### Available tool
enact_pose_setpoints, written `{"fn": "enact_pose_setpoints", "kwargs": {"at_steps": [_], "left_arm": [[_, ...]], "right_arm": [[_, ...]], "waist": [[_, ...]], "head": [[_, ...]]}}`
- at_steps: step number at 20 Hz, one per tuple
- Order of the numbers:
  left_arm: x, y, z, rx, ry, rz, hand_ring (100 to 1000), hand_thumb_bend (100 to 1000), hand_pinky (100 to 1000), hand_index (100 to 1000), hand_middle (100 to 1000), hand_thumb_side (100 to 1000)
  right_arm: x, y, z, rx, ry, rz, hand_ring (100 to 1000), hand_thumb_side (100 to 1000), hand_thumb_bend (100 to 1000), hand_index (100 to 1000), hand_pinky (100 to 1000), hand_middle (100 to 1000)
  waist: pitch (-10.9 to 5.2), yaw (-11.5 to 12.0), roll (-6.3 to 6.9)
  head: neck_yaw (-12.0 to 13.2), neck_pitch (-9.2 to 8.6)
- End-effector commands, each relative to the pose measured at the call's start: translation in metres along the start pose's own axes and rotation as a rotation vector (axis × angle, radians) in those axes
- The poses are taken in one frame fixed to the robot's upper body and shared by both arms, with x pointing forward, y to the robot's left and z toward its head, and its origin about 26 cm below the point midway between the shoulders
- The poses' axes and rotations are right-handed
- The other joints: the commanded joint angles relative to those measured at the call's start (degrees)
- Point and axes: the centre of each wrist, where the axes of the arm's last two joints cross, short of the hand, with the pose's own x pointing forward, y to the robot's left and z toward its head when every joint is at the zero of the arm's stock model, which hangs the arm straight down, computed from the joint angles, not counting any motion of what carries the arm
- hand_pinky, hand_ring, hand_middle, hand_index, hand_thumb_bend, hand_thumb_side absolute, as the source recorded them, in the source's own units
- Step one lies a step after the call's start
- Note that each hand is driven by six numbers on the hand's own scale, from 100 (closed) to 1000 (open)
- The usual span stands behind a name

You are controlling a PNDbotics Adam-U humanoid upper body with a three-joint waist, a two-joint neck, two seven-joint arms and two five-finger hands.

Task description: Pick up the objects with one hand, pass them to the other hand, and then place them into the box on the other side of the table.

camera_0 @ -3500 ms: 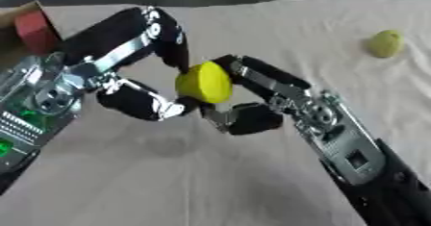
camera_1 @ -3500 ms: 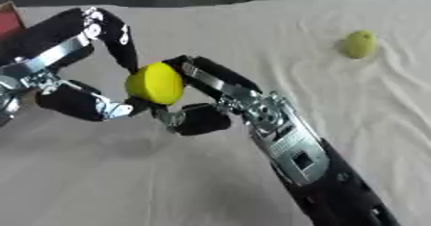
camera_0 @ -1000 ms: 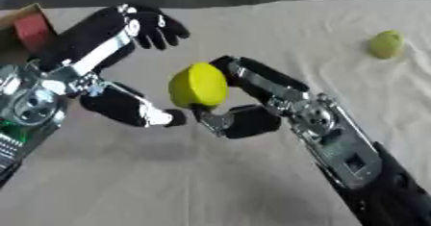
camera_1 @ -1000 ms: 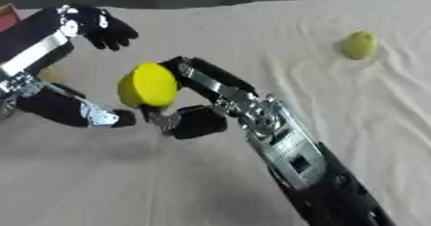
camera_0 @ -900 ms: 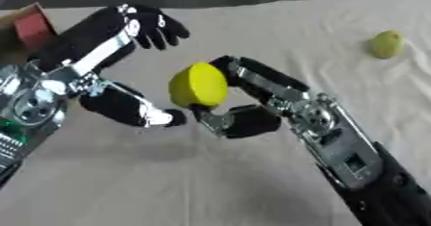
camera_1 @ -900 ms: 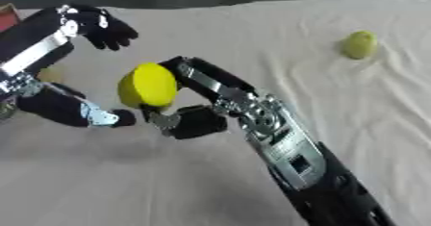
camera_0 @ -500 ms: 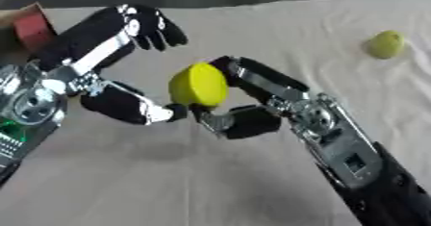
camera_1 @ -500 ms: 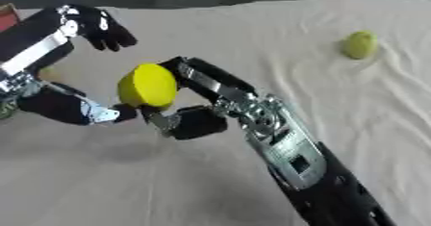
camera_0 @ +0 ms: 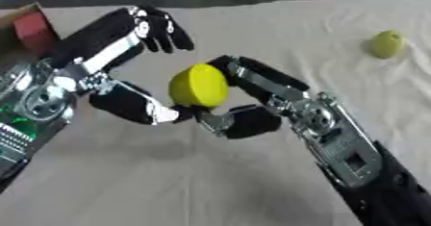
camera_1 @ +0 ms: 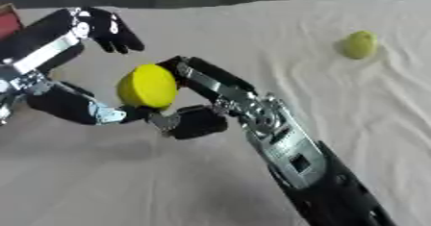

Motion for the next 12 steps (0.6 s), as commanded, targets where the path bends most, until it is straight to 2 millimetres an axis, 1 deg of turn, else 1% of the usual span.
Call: {"fn": "enact_pose_setpoints", "kwargs": {"at_steps": [1,5,6,9,12], "left_arm": [[0.0018,0.0053,-0.0021,0.005,-0.009,-0.017,648,638,664,725,635,149],[0.0012,0.0043,-0.0034,0.002,-0.01,-0.009,639,559,659,701,621,142],[0.0014,0.0042,-0.0034,0.003,-0.012,-0.006,634,519,656,687,613,143],[0.0024,0.0047,-0.0028,0.009,-0.024,0.005,618,442,648,657,592,145],[0.0037,0.0057,-0.0011,0.02,-0.037,0.013,614,434,646,647,584,137]], "right_arm": [[0.0147,-0.0034,-0.0032,0.002,-0.058,0.017,585,235,100,656,672,521],[0.0146,-0.0029,-0.0034,0.009,-0.06,0.016,585,235,100,655,672,521],[0.0145,-0.0029,-0.0034,0.01,-0.059,0.016,585,237,100,655,672,521],[0.0141,-0.0028,-0.0032,0.01,-0.054,0.016,584,237,100,655,671,521],[0.0132,-0.003,-0.0028,0.005,-0.046,0.017,584,235,100,654,671,520]], "waist": [[-1.05,-0.1,0.02],[-1.03,-0.1,0.02],[-1.02,-0.1,0.02],[-1.03,-0.1,0.04],[-1.02,-0.1,0.07]], "head": [[0.2,-0.56],[0.2,-0.66],[0.2,-0.67],[0.2,-0.71],[0.2,-0.8]]}}
